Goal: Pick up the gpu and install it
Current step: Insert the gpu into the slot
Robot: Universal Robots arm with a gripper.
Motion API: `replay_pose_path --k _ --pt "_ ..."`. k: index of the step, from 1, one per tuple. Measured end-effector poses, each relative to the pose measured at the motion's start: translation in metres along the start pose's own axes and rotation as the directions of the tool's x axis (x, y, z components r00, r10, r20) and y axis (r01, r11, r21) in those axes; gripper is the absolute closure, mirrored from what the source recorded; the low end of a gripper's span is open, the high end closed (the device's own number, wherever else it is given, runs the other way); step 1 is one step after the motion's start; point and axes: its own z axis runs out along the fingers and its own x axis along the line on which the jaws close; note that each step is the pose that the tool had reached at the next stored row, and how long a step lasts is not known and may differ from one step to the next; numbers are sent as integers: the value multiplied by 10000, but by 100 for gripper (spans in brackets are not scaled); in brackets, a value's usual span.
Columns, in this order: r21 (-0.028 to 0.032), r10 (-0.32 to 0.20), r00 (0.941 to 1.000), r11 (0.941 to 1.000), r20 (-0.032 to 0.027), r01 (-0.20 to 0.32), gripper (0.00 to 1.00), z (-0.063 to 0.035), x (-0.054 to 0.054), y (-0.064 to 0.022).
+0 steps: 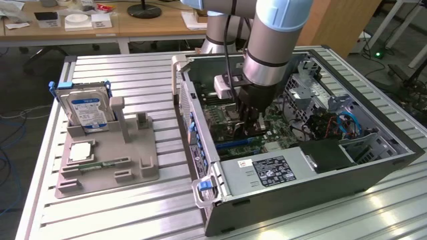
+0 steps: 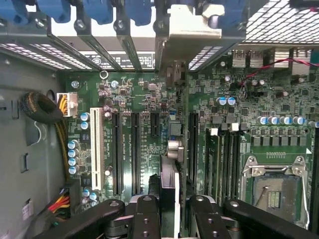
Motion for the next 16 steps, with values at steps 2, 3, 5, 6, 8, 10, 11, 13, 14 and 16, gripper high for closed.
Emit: replay_pose_path --k 2,3,5,6,8,10,11,13,14,16 --pt "0 2 10000 10000 0 -2 73 24 2 1" --pt "1 2 10000 10000 -1 -2 73 32 3 1" --pt "18 -2 10000 10000 -3 2 73 38 3 1" --pt "23 -2 10000 10000 -4 2 73 39 4 2" --pt "34 -3 10000 10000 -2 3 73 40 3 6" --pt "37 -4 10000 10000 2 4 73 42 2 14" --pt "37 -5 10000 10000 2 5 73 42 3 23" --pt "36 -4 10000 10000 1 4 73 43 4 49" --pt "37 -5 10000 10000 0 5 73 43 4 59" --pt "36 -4 10000 10000 1 4 73 47 4 71"
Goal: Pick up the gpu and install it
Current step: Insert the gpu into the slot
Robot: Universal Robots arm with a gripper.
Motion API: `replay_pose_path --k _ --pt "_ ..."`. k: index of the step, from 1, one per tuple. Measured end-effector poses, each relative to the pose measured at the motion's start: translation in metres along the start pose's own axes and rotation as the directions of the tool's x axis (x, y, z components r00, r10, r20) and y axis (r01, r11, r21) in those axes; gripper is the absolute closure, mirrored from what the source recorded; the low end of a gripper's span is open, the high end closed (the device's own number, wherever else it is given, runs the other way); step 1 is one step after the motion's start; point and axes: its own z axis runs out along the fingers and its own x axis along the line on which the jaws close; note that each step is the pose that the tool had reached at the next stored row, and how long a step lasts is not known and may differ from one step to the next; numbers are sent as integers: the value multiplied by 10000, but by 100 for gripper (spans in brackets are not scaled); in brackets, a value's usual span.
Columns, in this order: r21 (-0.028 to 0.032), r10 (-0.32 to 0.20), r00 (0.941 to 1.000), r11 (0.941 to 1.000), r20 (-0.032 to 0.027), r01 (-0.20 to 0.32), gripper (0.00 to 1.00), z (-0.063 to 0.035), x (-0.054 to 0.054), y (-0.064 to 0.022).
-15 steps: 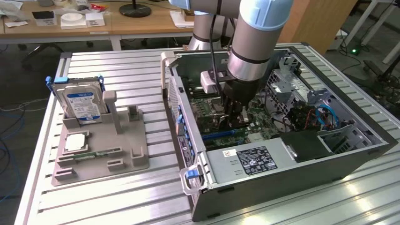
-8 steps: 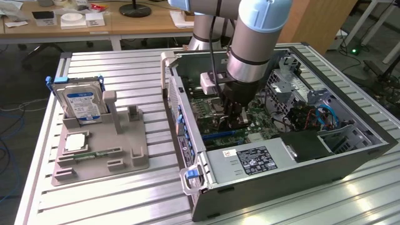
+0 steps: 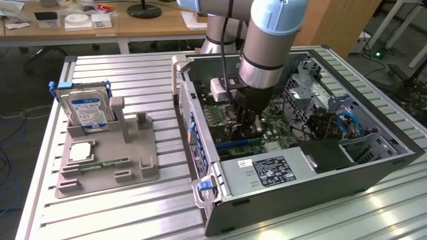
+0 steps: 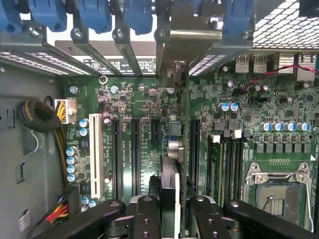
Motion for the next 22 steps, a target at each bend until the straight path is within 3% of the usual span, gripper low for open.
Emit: replay_pose_path --k 22 --pt "6 -88 10000 10000 1 88 73 60 1 28"
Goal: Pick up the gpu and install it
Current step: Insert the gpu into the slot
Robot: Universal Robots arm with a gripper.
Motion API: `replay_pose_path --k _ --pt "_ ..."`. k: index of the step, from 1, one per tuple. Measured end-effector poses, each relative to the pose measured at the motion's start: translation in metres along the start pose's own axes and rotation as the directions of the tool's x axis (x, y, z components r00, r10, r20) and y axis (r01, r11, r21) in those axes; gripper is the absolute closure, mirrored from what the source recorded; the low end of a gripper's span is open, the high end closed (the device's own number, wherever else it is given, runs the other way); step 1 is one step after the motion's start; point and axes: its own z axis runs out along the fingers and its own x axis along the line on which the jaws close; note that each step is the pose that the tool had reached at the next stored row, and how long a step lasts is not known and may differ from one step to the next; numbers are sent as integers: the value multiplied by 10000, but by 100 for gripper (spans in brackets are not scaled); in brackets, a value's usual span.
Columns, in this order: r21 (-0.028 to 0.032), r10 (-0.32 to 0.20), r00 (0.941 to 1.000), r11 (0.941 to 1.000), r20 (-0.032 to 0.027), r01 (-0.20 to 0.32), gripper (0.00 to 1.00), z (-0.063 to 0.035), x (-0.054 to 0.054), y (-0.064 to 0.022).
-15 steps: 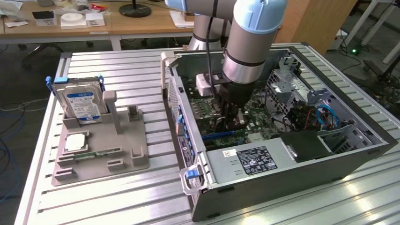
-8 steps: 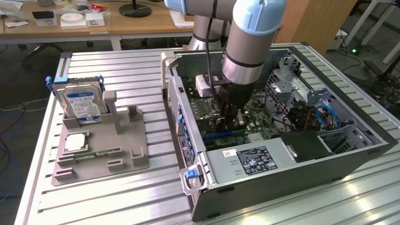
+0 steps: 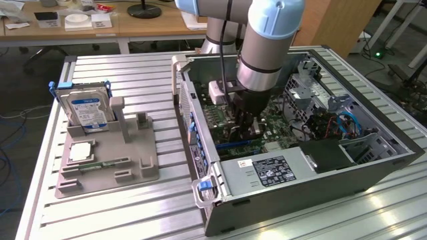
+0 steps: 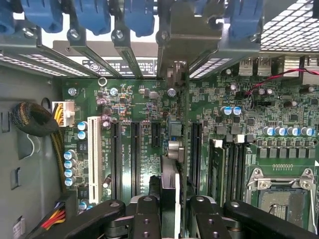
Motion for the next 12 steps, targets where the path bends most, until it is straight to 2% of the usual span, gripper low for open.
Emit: replay_pose_path --k 12 --pt "-2 -32 10000 10000 0 32 73 46 1 5"
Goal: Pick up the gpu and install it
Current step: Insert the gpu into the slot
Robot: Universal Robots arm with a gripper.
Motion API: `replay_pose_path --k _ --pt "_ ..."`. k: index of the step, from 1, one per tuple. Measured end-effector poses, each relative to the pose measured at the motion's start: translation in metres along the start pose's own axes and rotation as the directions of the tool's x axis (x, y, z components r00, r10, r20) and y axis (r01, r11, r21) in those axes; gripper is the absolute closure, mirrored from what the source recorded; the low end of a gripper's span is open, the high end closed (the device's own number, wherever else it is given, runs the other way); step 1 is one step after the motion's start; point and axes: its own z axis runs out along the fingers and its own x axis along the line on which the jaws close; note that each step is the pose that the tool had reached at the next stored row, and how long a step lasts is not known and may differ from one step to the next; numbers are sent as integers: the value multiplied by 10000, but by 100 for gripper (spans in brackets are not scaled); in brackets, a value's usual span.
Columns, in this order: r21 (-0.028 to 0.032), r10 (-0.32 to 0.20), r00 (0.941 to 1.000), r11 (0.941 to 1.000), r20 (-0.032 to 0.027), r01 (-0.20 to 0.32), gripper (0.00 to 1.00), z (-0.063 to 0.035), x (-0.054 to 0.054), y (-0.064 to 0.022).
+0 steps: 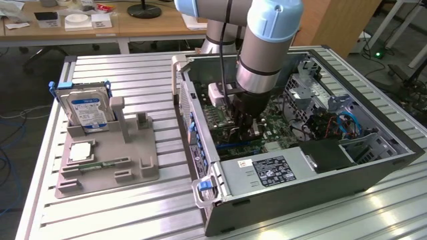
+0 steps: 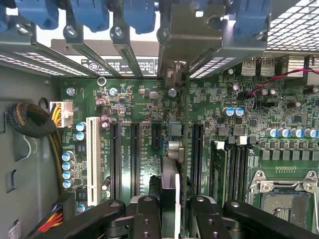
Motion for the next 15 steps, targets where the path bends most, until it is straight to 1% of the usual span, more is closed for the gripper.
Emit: replay_pose_path --k 15 --pt "1 -9 10000 10000 11 9 73 2 -12 0"
